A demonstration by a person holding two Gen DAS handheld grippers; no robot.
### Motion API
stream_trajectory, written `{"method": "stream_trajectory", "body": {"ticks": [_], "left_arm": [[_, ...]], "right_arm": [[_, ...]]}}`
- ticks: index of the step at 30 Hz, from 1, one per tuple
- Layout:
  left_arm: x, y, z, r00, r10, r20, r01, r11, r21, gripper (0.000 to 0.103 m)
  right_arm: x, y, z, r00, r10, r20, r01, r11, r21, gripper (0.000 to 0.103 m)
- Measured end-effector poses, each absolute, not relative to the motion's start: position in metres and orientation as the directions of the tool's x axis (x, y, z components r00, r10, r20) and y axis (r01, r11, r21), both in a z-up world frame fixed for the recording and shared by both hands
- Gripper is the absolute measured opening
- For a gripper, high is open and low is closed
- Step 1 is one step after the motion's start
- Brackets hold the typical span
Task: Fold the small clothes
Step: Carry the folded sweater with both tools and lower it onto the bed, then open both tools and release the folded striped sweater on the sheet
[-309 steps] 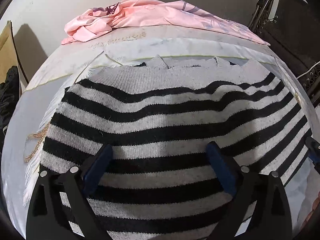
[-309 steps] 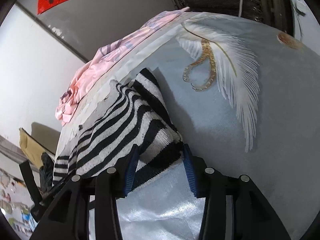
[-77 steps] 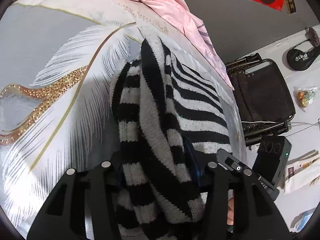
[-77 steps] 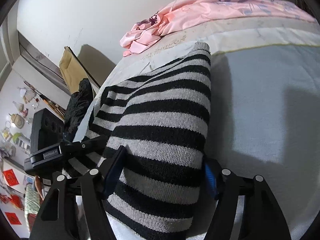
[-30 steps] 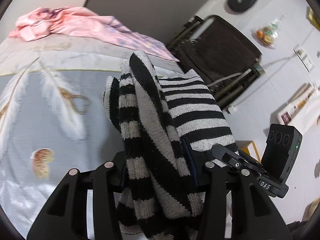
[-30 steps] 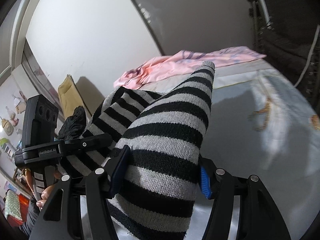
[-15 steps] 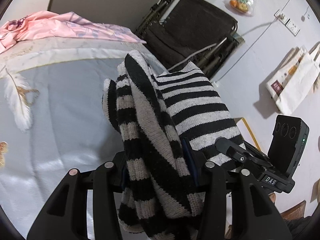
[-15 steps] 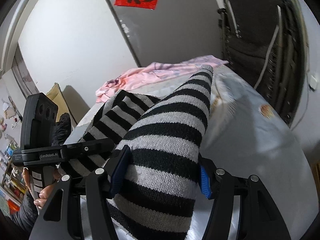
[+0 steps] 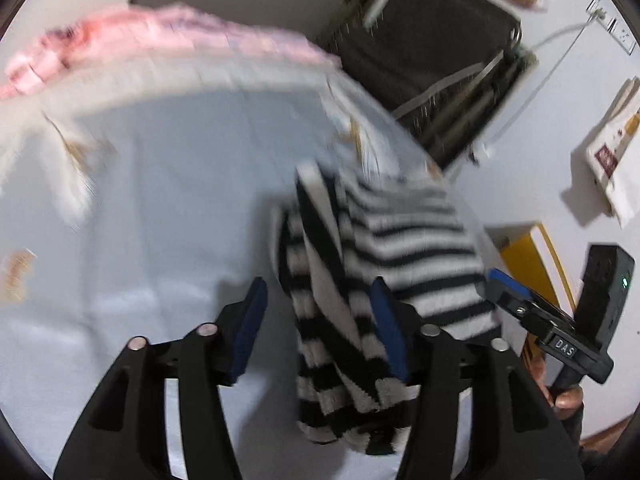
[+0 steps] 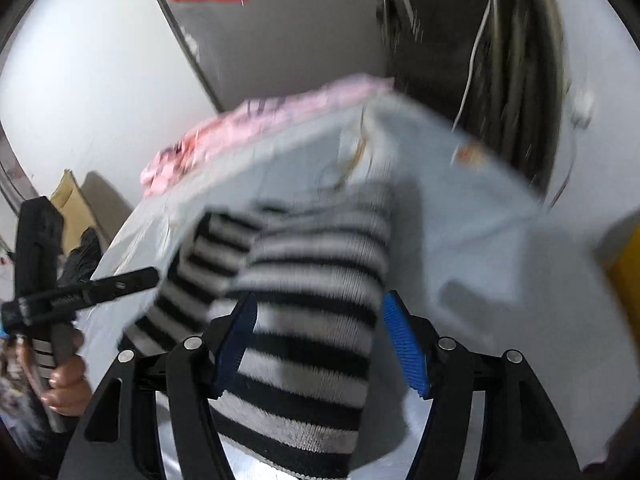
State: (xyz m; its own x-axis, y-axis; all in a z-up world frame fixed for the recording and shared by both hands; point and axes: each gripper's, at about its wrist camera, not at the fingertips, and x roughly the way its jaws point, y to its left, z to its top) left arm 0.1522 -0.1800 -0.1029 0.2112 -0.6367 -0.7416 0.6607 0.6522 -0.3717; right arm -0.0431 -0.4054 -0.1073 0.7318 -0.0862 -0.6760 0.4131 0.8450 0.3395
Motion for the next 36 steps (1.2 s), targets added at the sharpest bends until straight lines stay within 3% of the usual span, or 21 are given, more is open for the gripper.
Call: {"method": "stream_trajectory", "body": {"ticks": [1, 3, 6, 9, 10, 12, 15, 19, 20, 25, 28, 31, 32, 36], "left_arm": [[0.153, -0.179, -0.094, 0.235, -0.635, -0.736, 0.660, 0.660, -0.359, 0.065], [0.153, -0.186, -0.080, 0.278, -0.623, -0.731, 0.678, 0.666, -0.311, 0.065], [0.150, -0.214, -0.084, 0.299, -0.569, -0.766, 0.698, 0.677, -0.231, 0.065], [0.143, -0.251, -0.129, 0.273, -0.428, -0.862, 0.725, 0.680, -0.109, 0.066], [0.143, -0.254, -0.143, 0.258, -0.401, -0.879, 0.723, 0.683, -0.099, 0.071], [0.145, -0.245, -0.150, 0.258, -0.434, -0.863, 0.699, 0.701, -0.143, 0.075], [0.147, -0.240, -0.143, 0.235, -0.421, -0.876, 0.685, 0.711, -0.159, 0.074], [0.122, -0.224, -0.121, 0.293, -0.411, -0.863, 0.699, 0.708, -0.099, 0.073], [0.110, -0.220, -0.116, 0.303, -0.421, -0.855, 0.715, 0.693, -0.088, 0.074], [0.088, -0.215, -0.137, 0.329, -0.368, -0.870, 0.730, 0.683, -0.012, 0.094], [0.094, -0.207, -0.130, 0.283, -0.388, -0.877, 0.703, 0.706, -0.086, 0.087], [0.079, -0.196, -0.106, 0.353, -0.391, -0.850, 0.696, 0.717, -0.040, 0.086], [0.071, -0.191, -0.095, 0.387, -0.394, -0.834, 0.694, 0.719, -0.018, 0.086], [0.044, -0.174, -0.056, 0.478, -0.407, -0.778, 0.677, 0.735, 0.031, 0.088]], "right_arm": [[-0.041, -0.406, -0.100, 0.739, -0.107, -0.666, 0.413, 0.852, 0.321, 0.063], [-0.038, -0.397, -0.086, 0.746, -0.149, -0.649, 0.409, 0.872, 0.270, 0.043], [-0.021, -0.391, -0.091, 0.736, -0.147, -0.660, 0.399, 0.883, 0.248, 0.026], [-0.001, -0.389, -0.133, 0.641, -0.100, -0.761, 0.419, 0.877, 0.237, 0.025], [-0.004, -0.389, -0.136, 0.658, -0.112, -0.745, 0.420, 0.876, 0.239, 0.024], [-0.007, -0.391, -0.135, 0.663, -0.102, -0.741, 0.412, 0.877, 0.248, 0.024], [-0.006, -0.400, -0.129, 0.640, -0.059, -0.766, 0.435, 0.850, 0.298, 0.024], [-0.024, -0.380, -0.100, 0.636, -0.116, -0.763, 0.435, 0.871, 0.230, 0.030], [-0.032, -0.374, -0.095, 0.639, -0.116, -0.761, 0.425, 0.877, 0.223, 0.035], [-0.038, -0.358, -0.123, 0.553, -0.099, -0.827, 0.441, 0.877, 0.190, 0.040], [-0.041, -0.352, -0.115, 0.540, -0.122, -0.833, 0.463, 0.870, 0.172, 0.043], [-0.050, -0.350, -0.100, 0.537, -0.079, -0.840, 0.474, 0.851, 0.223, 0.057], [-0.054, -0.350, -0.094, 0.535, -0.089, -0.840, 0.490, 0.843, 0.223, 0.067], [-0.079, -0.338, -0.063, 0.543, -0.154, -0.826, 0.511, 0.840, 0.180, 0.071]]}}
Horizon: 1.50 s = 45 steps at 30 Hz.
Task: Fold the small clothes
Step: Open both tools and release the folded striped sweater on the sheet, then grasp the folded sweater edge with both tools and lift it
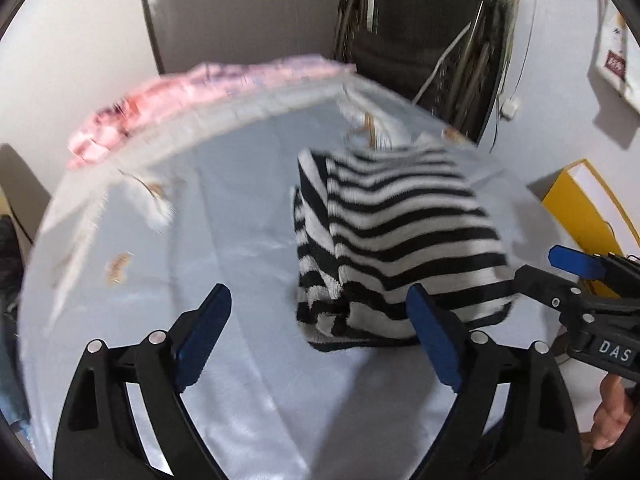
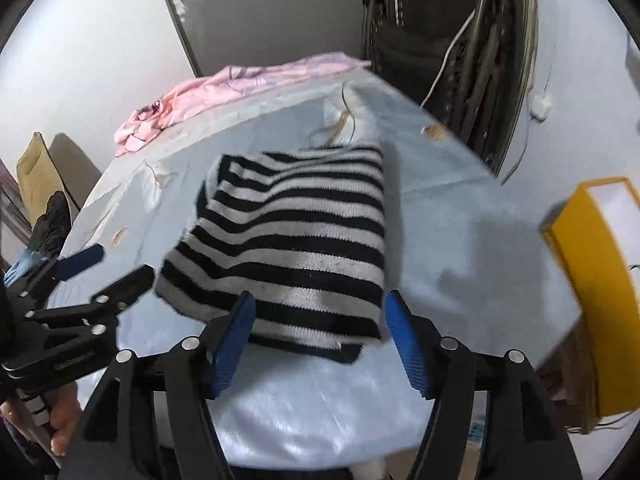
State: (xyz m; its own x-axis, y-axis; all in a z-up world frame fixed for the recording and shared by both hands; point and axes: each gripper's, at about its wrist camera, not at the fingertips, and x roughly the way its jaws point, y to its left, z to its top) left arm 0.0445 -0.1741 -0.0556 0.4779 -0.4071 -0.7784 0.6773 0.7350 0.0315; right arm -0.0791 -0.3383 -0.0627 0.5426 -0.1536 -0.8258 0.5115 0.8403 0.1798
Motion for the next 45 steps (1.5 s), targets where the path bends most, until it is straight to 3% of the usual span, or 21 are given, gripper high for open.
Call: {"method": "stream_trajectory", "body": {"ticks": [6, 13, 37, 41, 45], "left_arm": [[0.005, -0.142, 0.002, 0.593, -0.452, -0.666, 0.644, 0.763, 0.057, 0.096], [-0.031, -0.129, 0.012, 0.643, -0.445, -0.623, 0.634, 0.766, 0.107, 0.098], [-0.020, -0.145, -0.019, 0.590, -0.412, -0.694, 0.641, 0.762, 0.092, 0.098], [0.004, -0.152, -0.037, 0.566, -0.375, -0.734, 0.627, 0.774, 0.088, 0.098], [0.036, -0.157, -0.064, 0.461, -0.366, -0.808, 0.623, 0.782, 0.001, 0.098]], "right_arm": [[-0.119, -0.321, -0.021, 0.570, -0.238, -0.787, 0.522, 0.844, 0.123, 0.089], [-0.142, -0.300, -0.019, 0.573, -0.226, -0.788, 0.526, 0.839, 0.142, 0.093], [-0.122, -0.301, -0.051, 0.554, -0.206, -0.807, 0.502, 0.856, 0.126, 0.094], [-0.125, -0.320, -0.061, 0.568, -0.223, -0.792, 0.549, 0.820, 0.163, 0.097], [-0.124, -0.339, -0.079, 0.551, -0.191, -0.812, 0.586, 0.782, 0.214, 0.097]]}}
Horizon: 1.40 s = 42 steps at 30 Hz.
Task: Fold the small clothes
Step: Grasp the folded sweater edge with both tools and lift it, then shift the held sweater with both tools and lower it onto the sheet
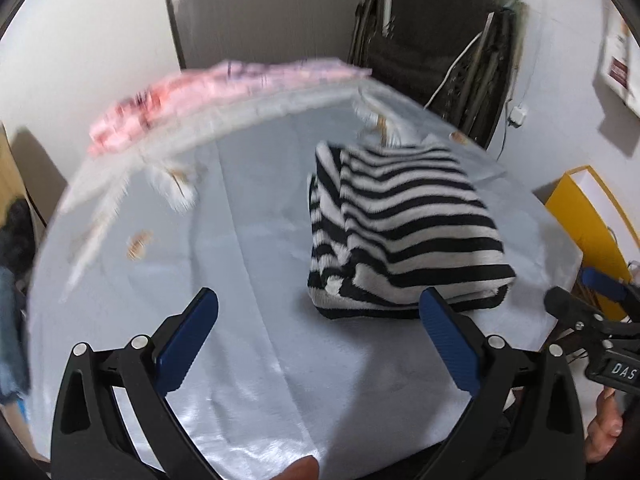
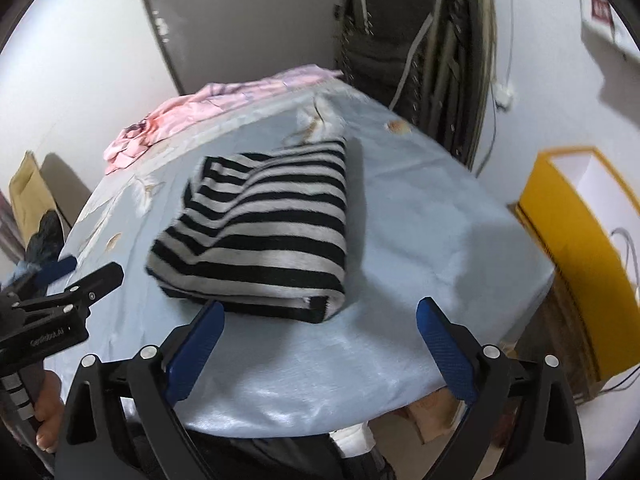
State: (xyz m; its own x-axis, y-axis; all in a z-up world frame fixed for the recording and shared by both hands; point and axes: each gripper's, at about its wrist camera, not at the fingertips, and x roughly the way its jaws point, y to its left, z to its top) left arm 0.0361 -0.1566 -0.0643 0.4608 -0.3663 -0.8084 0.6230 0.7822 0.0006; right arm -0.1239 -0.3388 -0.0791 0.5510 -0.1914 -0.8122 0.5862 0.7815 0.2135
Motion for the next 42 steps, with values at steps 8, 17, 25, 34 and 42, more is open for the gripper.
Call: {"method": "stream_trajectory", "body": {"ticks": [8, 17, 25, 34, 42], "left_arm": [[0.080, -0.176, -0.095, 0.363, -0.376, -0.853, 0.620, 0.781, -0.080, 0.098], [0.118, -0.215, -0.133, 0.226, -0.407, -0.885, 0.669, 0.725, -0.162, 0.098], [0.138, -0.221, -0.157, 0.074, -0.488, -0.870, 0.647, 0.687, -0.331, 0.096], [0.116, -0.248, -0.145, 0.055, -0.525, -0.849, 0.732, 0.600, -0.323, 0.061], [0.084, -0.297, -0.141, 0.048, -0.520, -0.853, 0.816, 0.513, -0.266, 0.062]], "right_arm": [[-0.108, -0.365, -0.105, 0.555, -0.157, -0.817, 0.604, 0.751, 0.267, 0.097], [-0.059, -0.405, -0.132, 0.623, -0.043, -0.781, 0.573, 0.705, 0.418, 0.097], [-0.034, -0.411, -0.156, 0.642, -0.005, -0.767, 0.555, 0.694, 0.460, 0.091], [-0.043, -0.397, -0.134, 0.677, -0.065, -0.733, 0.508, 0.762, 0.402, 0.048], [-0.087, -0.421, -0.129, 0.625, -0.153, -0.765, 0.591, 0.734, 0.335, 0.048]]}}
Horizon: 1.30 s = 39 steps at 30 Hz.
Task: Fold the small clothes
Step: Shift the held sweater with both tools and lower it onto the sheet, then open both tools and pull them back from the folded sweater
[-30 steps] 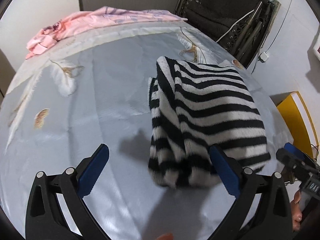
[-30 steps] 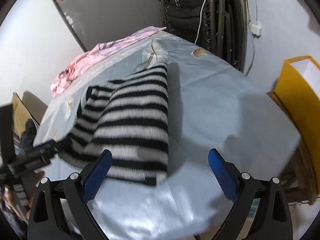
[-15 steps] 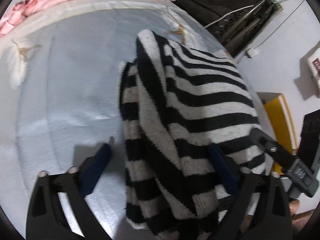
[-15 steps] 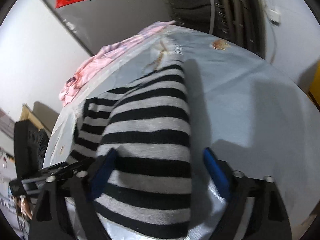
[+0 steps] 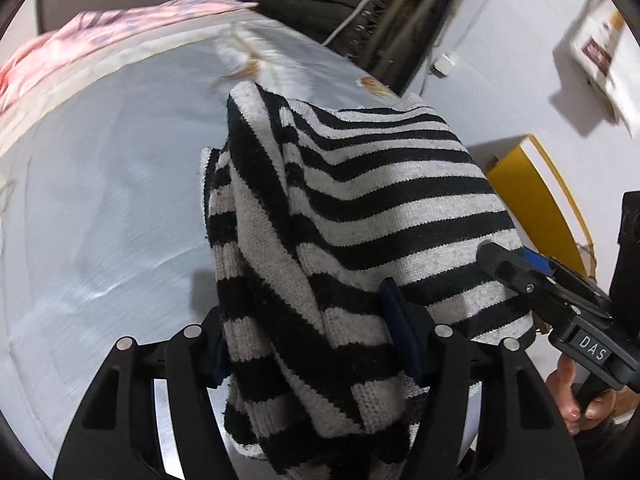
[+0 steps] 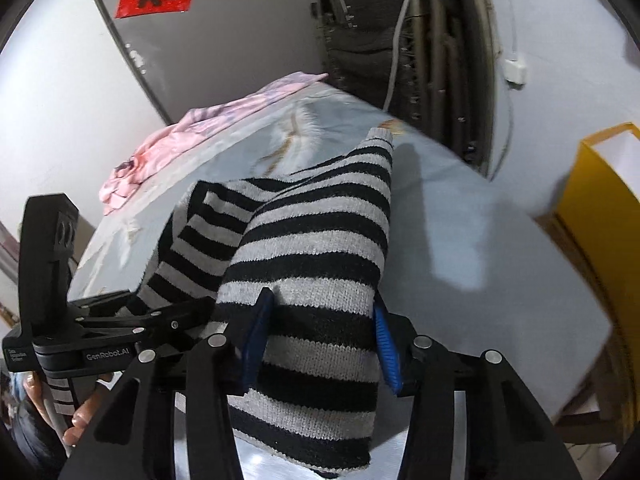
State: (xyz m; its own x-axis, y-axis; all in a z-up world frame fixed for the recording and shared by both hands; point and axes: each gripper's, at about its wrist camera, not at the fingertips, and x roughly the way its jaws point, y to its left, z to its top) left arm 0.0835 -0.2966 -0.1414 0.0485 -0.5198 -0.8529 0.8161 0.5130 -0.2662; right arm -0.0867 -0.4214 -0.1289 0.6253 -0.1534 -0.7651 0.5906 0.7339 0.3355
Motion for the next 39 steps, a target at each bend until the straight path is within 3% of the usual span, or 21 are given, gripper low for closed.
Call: {"method": "stream_trajectory", "body": {"ticks": [4, 9, 11, 12, 15, 16, 18, 25, 28, 31, 39], "left_arm": [[0.077, -0.298, -0.141, 0.085, -0.509, -0.856, 0.821, 0.523, -0.229, 0.066], [0.083, -0.285, -0.129, 0.120, -0.500, -0.858, 0.793, 0.568, -0.220, 0.068], [0.086, -0.281, -0.114, 0.188, -0.510, -0.839, 0.787, 0.589, -0.182, 0.077], [0.087, -0.281, -0.108, 0.222, -0.509, -0.832, 0.785, 0.599, -0.157, 0.084], [0.091, -0.292, -0.111, 0.302, -0.435, -0.848, 0.776, 0.629, -0.046, 0.085], [0.092, -0.296, -0.115, 0.311, -0.411, -0.857, 0.774, 0.633, -0.023, 0.085], [0.093, -0.302, -0.134, 0.306, -0.355, -0.884, 0.774, 0.633, 0.014, 0.086], [0.075, -0.283, -0.111, 0.342, -0.399, -0.851, 0.774, 0.633, 0.014, 0.083], [0.056, -0.281, -0.112, 0.336, -0.389, -0.858, 0.798, 0.602, 0.039, 0.084], [0.048, -0.284, -0.133, 0.306, -0.343, -0.888, 0.789, 0.614, 0.034, 0.087], [0.033, -0.271, -0.121, 0.339, -0.328, -0.882, 0.759, 0.649, 0.050, 0.088]], "right_arm": [[-0.096, -0.428, -0.134, 0.626, -0.151, -0.765, 0.597, 0.724, 0.346, 0.053], [-0.102, -0.418, -0.114, 0.606, -0.303, -0.735, 0.633, 0.744, 0.216, 0.059], [-0.104, -0.416, -0.102, 0.617, -0.347, -0.706, 0.631, 0.755, 0.180, 0.058], [-0.103, -0.417, -0.100, 0.621, -0.349, -0.702, 0.626, 0.760, 0.176, 0.050], [-0.094, -0.417, -0.108, 0.617, -0.301, -0.728, 0.606, 0.772, 0.194, 0.029], [-0.089, -0.417, -0.118, 0.596, -0.270, -0.756, 0.605, 0.770, 0.202, 0.028], [-0.087, -0.416, -0.128, 0.578, -0.282, -0.766, 0.614, 0.769, 0.180, 0.028], [-0.098, -0.400, -0.109, 0.591, -0.244, -0.769, 0.583, 0.788, 0.198, 0.028], [-0.098, -0.390, -0.116, 0.567, -0.185, -0.803, 0.568, 0.794, 0.218, 0.032], [-0.099, -0.380, -0.120, 0.551, -0.224, -0.804, 0.568, 0.806, 0.165, 0.033], [-0.111, -0.391, -0.115, 0.519, -0.137, -0.844, 0.580, 0.782, 0.230, 0.042]]}}
